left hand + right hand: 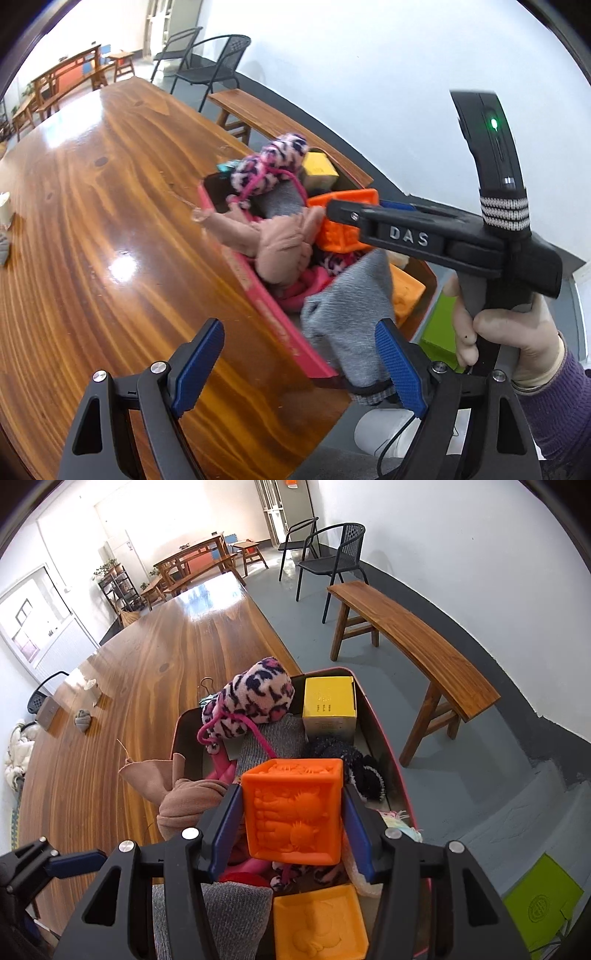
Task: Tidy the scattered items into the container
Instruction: 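Return both tools to the table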
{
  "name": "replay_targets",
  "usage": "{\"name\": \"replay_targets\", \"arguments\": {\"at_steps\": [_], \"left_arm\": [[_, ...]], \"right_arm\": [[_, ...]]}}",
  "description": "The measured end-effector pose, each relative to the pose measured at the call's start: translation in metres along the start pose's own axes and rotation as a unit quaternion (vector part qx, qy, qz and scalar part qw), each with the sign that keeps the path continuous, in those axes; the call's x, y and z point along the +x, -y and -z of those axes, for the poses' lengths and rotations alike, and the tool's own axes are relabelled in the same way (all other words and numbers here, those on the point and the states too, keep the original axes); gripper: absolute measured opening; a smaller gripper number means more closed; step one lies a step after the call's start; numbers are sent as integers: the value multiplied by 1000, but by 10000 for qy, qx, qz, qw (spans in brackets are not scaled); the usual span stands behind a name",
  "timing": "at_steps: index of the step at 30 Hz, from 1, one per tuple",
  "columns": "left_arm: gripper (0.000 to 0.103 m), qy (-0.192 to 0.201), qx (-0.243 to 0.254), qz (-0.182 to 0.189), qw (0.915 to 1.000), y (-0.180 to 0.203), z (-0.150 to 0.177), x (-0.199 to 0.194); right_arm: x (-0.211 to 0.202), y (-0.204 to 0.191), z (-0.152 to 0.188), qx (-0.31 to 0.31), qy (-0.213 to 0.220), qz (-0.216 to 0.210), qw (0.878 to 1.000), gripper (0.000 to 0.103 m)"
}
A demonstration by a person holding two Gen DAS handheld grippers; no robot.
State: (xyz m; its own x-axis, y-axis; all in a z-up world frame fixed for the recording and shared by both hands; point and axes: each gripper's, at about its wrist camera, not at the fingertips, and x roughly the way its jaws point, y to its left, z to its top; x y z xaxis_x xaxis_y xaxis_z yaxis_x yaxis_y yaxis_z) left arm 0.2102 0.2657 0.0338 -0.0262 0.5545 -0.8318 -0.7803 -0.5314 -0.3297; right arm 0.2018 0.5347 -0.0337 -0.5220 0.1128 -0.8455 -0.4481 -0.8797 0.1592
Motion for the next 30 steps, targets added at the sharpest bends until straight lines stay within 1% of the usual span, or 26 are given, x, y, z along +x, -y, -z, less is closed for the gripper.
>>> {"name": "replay_targets", "arguments": {"at_steps": [4,5,7,8,9,10,12,17,20,23,26,28,30], "left_arm": [[85,69,-155,-47,9998,-16,-1,-8],[85,79,-200,-61,9997,-21,-4,-4],[86,122,-334,-92,9993,-34,-4,-7],[95,147,-391,-112,9991,-39,-3,-10],[101,209,-487,-156,9985,-47,-3,-13],[102,272,-550,-190,9979,-53,-3,-16],[102,328,-667,-240,9969,-65,-2,-22],[102,495,-1076,-490,9917,-106,0,-34],[102,592,-1376,-696,9863,-134,3,-42],[102,640,-1666,-832,9804,-165,7,-50],[102,664,-1987,-1144,9711,-199,11,-60],[102,718,-2239,-1320,9630,-224,14,-67],[102,771,-2400,-1445,9569,-244,16,-73]], "right_arm": [[3,-2,0,-18,0,61,10000,58],[3,0,-1,18,3,64,10000,59],[7,2,-2,146,-119,91,9998,60],[9,5,-3,231,-238,30,9994,62],[11,8,-2,373,-341,-48,9987,63],[10,11,-2,507,-369,-105,9980,63],[3,13,-3,632,-279,-92,9976,63],[-28,1,-18,690,256,130,9972,63],[-46,-19,-32,572,575,121,9966,63],[-54,-46,-44,422,720,-58,9965,63],[-51,-80,-51,169,747,-277,9967,63],[-42,-103,-53,28,676,-388,9970,63],[-29,-123,-54,-31,561,-522,9971,63]]}}
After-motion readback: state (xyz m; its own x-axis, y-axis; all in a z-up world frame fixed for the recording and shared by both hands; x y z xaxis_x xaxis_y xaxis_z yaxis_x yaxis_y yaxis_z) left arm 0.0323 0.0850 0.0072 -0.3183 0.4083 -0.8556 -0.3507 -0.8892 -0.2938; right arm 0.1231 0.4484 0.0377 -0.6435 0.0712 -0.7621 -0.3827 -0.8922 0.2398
